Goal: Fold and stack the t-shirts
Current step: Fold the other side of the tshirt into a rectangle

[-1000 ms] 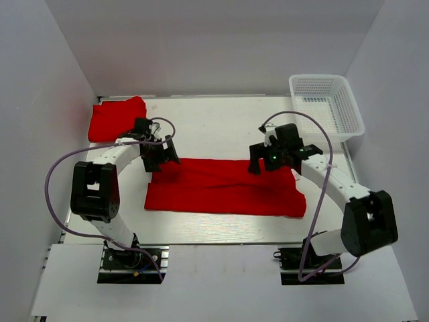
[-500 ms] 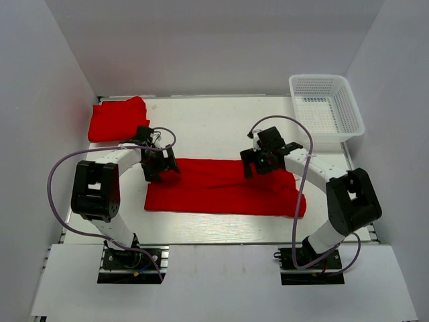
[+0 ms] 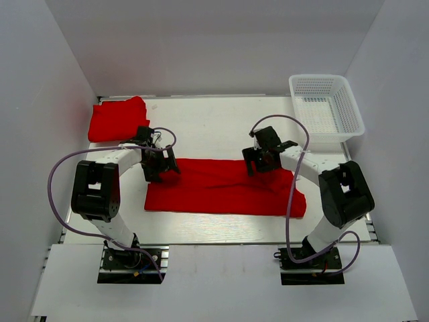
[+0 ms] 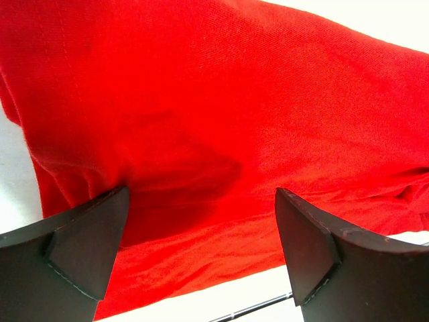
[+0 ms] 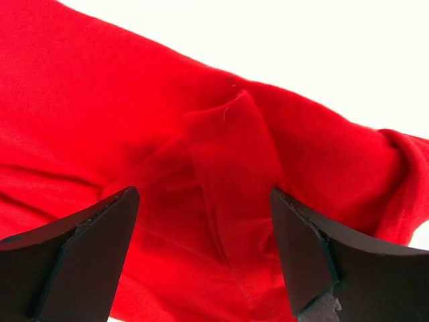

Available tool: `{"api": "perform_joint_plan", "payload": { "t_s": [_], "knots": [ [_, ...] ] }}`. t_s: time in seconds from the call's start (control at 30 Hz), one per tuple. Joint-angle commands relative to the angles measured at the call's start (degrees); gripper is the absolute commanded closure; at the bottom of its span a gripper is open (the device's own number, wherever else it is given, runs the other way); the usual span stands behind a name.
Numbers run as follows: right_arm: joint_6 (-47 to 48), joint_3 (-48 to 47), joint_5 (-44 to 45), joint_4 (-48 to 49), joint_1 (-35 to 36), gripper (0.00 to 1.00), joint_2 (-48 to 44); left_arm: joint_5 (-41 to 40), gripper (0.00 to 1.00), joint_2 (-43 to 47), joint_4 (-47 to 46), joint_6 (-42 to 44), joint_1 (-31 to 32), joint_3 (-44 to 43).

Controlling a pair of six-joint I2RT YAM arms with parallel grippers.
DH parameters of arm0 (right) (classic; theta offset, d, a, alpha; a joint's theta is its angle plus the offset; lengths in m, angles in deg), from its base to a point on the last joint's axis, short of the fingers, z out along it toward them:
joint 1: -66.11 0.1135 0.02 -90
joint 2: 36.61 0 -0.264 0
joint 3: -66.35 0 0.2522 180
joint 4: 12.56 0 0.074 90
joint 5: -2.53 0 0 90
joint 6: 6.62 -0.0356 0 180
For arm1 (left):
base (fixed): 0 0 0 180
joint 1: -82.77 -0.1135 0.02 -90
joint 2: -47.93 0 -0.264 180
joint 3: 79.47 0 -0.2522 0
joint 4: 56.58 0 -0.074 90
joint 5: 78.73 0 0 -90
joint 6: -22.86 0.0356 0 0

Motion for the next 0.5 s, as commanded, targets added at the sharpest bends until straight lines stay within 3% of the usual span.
{"api": "perform_joint_plan", "payload": {
  "t_s": [0.0,0.1,0.47],
  "knots": [
    [-0.38,-2.19,3.57,1.04,0.07,0.16,1.54,-2.25,0.00,-0.50,0.59,0.68,-0.41,0.58],
    [-0.47,-2.28,4.36,1.13,-0.02,0.21,2.60,-2.25,0.00,-0.50,1.11,0.68,-0.41,0.58],
    [-2.14,-2.28,5.95,2.10,-0.19,0.59,1.46,-2.78,0.00,-0.50,1.11,0.68,-0.41,0.58]
  ]
}}
